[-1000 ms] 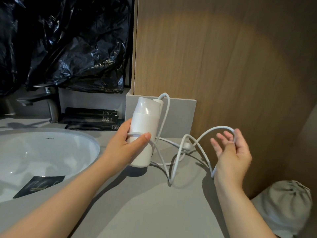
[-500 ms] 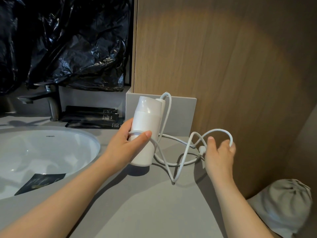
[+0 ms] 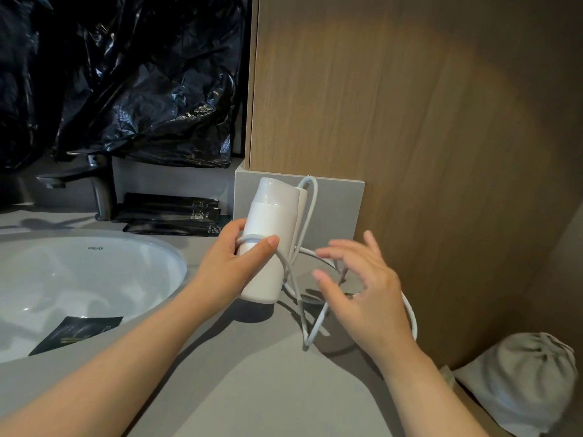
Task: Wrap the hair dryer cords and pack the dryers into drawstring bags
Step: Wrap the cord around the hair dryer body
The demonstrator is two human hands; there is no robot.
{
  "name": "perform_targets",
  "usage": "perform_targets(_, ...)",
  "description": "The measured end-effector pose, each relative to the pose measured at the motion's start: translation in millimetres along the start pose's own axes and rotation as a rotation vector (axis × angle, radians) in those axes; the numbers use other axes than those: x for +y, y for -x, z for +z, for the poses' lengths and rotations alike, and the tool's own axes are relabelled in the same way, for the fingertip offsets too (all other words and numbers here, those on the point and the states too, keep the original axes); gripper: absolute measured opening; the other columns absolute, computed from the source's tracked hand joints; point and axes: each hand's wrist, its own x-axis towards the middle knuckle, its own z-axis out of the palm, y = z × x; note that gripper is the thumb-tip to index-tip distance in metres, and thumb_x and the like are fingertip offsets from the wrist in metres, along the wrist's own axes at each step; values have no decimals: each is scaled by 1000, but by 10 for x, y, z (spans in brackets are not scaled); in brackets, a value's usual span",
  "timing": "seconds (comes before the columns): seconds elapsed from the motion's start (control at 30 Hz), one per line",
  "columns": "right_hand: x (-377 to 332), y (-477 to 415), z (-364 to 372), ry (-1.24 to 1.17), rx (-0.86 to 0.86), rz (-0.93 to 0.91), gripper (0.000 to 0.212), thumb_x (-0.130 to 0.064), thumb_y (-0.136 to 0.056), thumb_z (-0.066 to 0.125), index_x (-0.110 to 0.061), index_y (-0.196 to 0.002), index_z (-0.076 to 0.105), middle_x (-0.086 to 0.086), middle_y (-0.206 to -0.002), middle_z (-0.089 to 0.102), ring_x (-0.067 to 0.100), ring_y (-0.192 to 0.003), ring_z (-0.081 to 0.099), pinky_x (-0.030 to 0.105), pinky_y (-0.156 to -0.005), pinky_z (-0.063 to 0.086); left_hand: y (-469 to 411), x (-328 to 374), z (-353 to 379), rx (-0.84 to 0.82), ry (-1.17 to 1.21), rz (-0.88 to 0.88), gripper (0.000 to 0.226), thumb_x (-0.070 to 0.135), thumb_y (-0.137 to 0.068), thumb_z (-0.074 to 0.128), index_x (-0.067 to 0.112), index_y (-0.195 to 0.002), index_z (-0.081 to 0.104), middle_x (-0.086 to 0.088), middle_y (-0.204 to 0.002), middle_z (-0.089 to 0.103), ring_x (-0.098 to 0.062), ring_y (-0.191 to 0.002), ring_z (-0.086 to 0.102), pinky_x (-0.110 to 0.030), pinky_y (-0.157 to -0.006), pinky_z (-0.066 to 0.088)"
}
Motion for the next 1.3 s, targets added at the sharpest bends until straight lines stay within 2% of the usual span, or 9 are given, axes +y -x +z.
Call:
perform_targets(0.17,106,-5,16,411,-246,192,63,-75,-86,24,-32,-71,67,-19,-81,66,0,-95,56,42,-117,19,-14,19,-24,8,42,0,42,38,-89,64,22,-125,48,0,-111,61,-14,-90,65,-17,-54,53)
perform_targets(0.33,350,22,-53,670,-319,647,82,-68,-87,3,-22,-93,70,2,-106,68,24,-112,57,63,-114,7,-13,32,-24,-22,77,-5,38,38,-91,60,20,-124,48,-3,-109,62,-15,-88,66,-15,-53,51)
perform_targets(0.47,214,17,-21,544,-125,481,58,-60,-94,22,-27,-79,67,-9,-83,67,14,-98,60,55,-117,0,-6,43,-7,-42,82,-9,41,43,-90,60,21,-123,49,-3,-109,63,-15,-88,65,-14,-52,50)
perform_targets(0.57,78,12,-9,318,-54,305,37,-51,-95,41,-27,-91,70,-13,-95,68,8,-102,57,41,-115,23,-1,41,-11,-43,91,-7,32,35,-93,54,22,-122,48,-2,-108,62,-13,-87,64,-13,-51,50)
perform_targets(0.63,-20,14,-15,-2,-198,348,20,-42,-93,54,-31,-100,70,-17,-97,69,0,-98,60,18,-92,46,-4,40,-11,-44,88,0,31,35,-93,53,23,-120,48,0,-106,61,-12,-86,64,-12,-51,50)
perform_targets(0.7,-94,24,10,-173,-381,411,22,-40,-88,63,-35,-110,67,-22,-102,68,-8,-98,59,8,-76,44,-13,40,-8,-40,87,10,30,39,-91,55,24,-117,50,0,-105,63,-9,-83,66,-13,-53,50)
perform_targets(0.9,-71,13,51,-261,-431,467,12,-19,-88,67,-28,-93,72,-8,-83,71,6,-79,67,25,-71,60,-15,23,3,-72,91,22,50,55,-74,57,25,-114,54,0,-103,66,-4,-77,69,-15,-55,51)
perform_targets(1.0,-48,-3,7,-258,-390,486,10,-19,-93,59,-26,-90,66,-4,-82,69,7,-77,67,19,-64,56,-5,36,16,-96,96,15,44,60,-81,59,27,-110,53,1,-101,66,-2,-75,69,-15,-54,51)
perform_targets(1.3,45,-80,-75,-617,-265,687,29,-17,-94,57,-21,-123,61,3,-98,69,5,-60,59,14,-59,50,-11,-4,-35,-215,137,6,63,69,-62,59,25,-108,58,0,-97,71,-19,-86,71,-31,-67,57)
